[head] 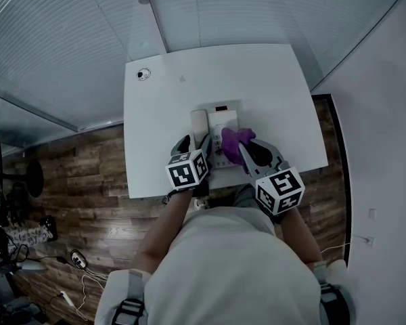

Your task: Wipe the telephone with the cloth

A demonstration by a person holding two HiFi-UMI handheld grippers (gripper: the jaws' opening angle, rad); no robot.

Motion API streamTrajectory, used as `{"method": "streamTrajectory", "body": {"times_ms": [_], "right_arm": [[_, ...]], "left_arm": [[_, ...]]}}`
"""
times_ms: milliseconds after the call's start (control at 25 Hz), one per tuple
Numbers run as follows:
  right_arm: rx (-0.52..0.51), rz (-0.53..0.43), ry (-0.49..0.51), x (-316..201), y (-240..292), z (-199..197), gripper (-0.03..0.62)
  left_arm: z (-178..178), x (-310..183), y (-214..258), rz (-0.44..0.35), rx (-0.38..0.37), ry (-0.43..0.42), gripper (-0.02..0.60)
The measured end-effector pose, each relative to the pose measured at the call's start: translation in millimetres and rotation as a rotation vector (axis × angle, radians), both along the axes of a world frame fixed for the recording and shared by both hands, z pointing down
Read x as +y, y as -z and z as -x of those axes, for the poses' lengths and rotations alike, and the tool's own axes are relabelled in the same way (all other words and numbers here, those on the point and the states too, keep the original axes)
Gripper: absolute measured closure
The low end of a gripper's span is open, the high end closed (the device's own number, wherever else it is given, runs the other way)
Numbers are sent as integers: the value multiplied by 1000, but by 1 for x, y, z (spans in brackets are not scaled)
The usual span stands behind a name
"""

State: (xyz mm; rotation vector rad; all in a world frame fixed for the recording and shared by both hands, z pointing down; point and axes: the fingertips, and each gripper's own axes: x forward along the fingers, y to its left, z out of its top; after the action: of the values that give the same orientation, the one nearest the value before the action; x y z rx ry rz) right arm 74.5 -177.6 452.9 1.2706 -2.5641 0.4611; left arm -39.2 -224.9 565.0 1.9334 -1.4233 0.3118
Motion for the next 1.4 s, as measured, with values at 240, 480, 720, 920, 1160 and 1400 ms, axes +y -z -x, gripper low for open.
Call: {"method": "streamTrajectory", "body": {"times_ms": [240, 480, 720, 920, 1160, 1400], "right_arm": [[0, -15, -15, 4, 5, 9, 549], [6, -9, -17, 13, 1, 26, 549], [5, -5, -27, 22, -1, 43, 549], [-7, -9, -44, 31, 0, 56, 549], [-33, 5, -65, 43, -1, 68, 549], [-43, 22, -42, 57, -1, 85, 549]], "left_arm": [[18, 8, 14, -8, 42, 20, 365], [42, 19, 23, -24, 60, 43, 479], [70, 35, 27, -25, 47, 67, 540], [95, 48, 34, -38, 19, 72, 560], [109, 69, 41, -54, -15, 24, 560], [116, 90, 41, -45, -18, 2, 560]]}}
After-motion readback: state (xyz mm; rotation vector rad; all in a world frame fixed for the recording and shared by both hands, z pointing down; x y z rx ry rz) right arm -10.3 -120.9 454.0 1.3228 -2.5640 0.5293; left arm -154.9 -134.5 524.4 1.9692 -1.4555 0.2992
